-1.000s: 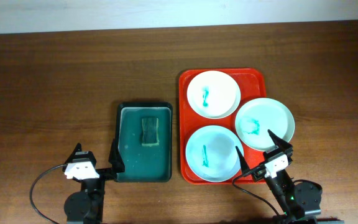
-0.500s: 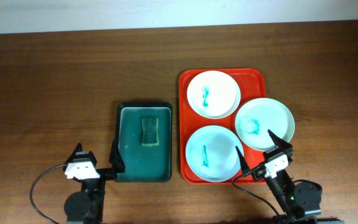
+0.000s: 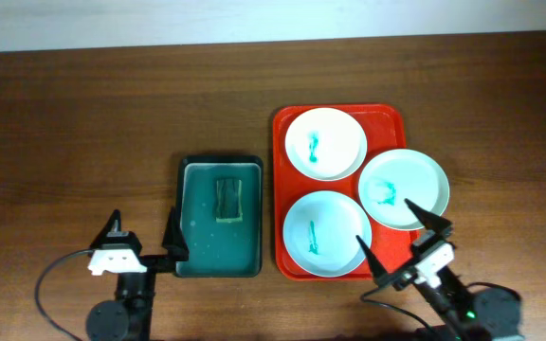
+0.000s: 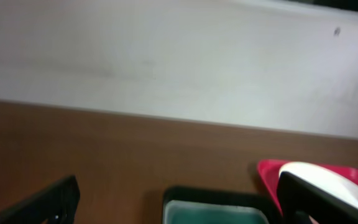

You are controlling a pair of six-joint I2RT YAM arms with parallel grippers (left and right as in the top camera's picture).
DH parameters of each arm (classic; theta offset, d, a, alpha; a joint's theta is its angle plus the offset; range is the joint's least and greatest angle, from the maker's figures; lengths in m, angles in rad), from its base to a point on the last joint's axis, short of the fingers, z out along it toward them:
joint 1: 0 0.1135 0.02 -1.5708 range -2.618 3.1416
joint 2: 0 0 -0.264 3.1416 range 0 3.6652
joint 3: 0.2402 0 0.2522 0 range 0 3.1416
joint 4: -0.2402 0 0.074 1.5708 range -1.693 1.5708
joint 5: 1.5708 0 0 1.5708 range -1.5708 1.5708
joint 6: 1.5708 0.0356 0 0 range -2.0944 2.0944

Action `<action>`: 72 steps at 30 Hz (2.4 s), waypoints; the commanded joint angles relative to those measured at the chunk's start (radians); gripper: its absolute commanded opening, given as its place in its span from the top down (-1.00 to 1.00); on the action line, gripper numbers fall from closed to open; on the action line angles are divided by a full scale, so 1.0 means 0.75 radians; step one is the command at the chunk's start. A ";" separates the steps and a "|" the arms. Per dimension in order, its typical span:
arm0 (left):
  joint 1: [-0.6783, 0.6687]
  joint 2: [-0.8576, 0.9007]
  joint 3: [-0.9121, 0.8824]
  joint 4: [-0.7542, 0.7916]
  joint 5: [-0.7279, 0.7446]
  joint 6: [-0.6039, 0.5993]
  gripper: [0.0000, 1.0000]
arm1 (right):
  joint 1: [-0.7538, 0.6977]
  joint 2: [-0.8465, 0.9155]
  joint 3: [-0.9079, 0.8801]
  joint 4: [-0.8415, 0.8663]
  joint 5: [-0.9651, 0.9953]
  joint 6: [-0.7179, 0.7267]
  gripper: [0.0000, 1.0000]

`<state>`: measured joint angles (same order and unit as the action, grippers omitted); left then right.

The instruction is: Clean dirty plates on tray and stack at the side

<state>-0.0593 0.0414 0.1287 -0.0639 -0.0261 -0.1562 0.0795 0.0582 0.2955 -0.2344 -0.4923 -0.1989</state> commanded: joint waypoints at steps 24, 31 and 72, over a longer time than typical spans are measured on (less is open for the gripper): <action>-0.400 2.363 1.420 -1.198 0.133 -0.148 -0.45 | 0.007 1.334 1.075 -1.174 0.080 0.322 -0.48; -0.408 2.509 1.440 -1.050 0.133 -0.200 1.00 | 0.007 1.334 1.075 -1.180 0.079 0.322 -0.46; -0.405 2.485 1.543 -1.131 0.041 -0.234 1.00 | 0.003 1.844 0.788 -1.072 0.253 0.496 -0.08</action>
<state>-0.3656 1.8984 1.2110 -0.8513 -0.0147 -0.3504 0.0795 1.4376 0.9272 -1.0565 -0.2974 0.1596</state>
